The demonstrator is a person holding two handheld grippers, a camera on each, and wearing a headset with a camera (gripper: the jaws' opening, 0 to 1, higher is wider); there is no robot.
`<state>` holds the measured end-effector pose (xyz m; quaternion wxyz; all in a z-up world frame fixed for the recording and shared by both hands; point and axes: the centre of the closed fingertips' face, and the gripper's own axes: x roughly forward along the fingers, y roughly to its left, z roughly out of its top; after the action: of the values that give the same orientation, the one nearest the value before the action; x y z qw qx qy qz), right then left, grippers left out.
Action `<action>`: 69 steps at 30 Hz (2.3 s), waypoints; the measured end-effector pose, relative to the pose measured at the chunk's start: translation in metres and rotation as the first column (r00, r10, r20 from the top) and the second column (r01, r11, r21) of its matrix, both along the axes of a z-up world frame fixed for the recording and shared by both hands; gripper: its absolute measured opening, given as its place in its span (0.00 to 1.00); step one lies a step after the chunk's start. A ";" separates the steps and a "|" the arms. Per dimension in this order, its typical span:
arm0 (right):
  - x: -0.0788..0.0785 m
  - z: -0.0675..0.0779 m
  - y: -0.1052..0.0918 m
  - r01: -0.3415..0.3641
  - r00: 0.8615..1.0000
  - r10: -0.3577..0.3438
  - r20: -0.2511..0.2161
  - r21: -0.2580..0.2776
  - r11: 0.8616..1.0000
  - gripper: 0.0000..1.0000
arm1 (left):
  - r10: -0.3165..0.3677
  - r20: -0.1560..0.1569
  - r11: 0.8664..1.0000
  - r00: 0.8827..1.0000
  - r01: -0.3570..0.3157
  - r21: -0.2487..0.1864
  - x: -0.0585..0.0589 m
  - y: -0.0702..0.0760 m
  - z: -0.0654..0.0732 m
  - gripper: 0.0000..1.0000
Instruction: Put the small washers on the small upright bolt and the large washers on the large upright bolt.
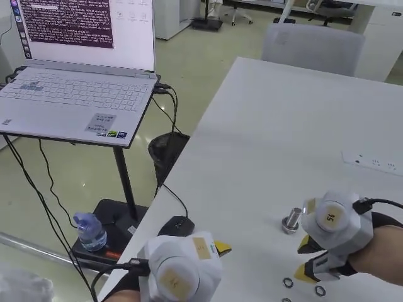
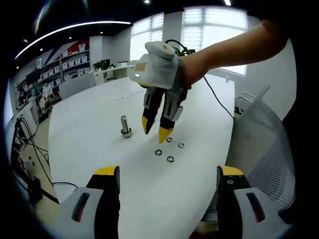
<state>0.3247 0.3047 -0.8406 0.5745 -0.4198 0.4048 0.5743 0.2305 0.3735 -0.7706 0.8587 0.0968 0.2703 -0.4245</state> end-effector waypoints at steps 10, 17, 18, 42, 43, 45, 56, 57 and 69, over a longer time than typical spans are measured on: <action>-0.014 -0.019 0.002 -0.010 1.000 0.010 -0.012 0.019 1.000 0.26 | -0.004 0.004 1.000 1.000 0.004 -0.001 0.002 -0.003 0.000 0.78; -0.014 -0.033 -0.002 -0.013 1.000 0.013 -0.004 0.000 1.000 0.24 | -0.001 0.004 1.000 1.000 0.002 -0.011 0.003 -0.003 0.002 0.78; -0.014 -0.033 -0.001 -0.012 1.000 0.012 -0.005 0.001 1.000 0.24 | -0.003 0.005 1.000 1.000 0.003 -0.011 0.003 -0.003 0.002 0.78; -0.015 -0.038 -0.002 -0.021 1.000 0.021 0.009 -0.016 1.000 0.15 | -0.011 -0.001 1.000 1.000 0.011 -0.007 0.001 -0.005 -0.002 0.76; -0.015 -0.038 -0.003 -0.023 1.000 0.023 0.011 -0.018 1.000 0.15 | -0.011 -0.001 1.000 1.000 0.011 -0.007 0.001 -0.005 -0.002 0.76; -0.015 -0.038 -0.003 -0.022 1.000 0.022 0.009 -0.022 1.000 0.15 | -0.011 -0.002 1.000 1.000 0.011 -0.004 0.002 -0.004 -0.003 0.76; -0.015 -0.039 -0.002 0.007 1.000 -0.006 0.013 -0.052 0.999 0.13 | -0.015 -0.005 1.000 1.000 0.015 0.008 -0.001 -0.002 -0.005 0.75; -0.015 -0.039 -0.002 0.012 1.000 -0.011 0.011 -0.051 0.999 0.13 | -0.015 -0.003 1.000 1.000 0.015 0.008 -0.001 -0.001 -0.004 0.75; -0.009 -0.027 -0.019 0.070 0.998 -0.070 0.002 -0.036 0.997 0.13 | -0.009 0.001 1.000 1.000 0.009 0.014 0.001 -0.001 -0.002 0.75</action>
<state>0.3158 0.2862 -0.8677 0.5867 -0.4157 0.4296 0.5463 0.2313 0.3722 -0.7727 0.8563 0.1042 0.2723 -0.4263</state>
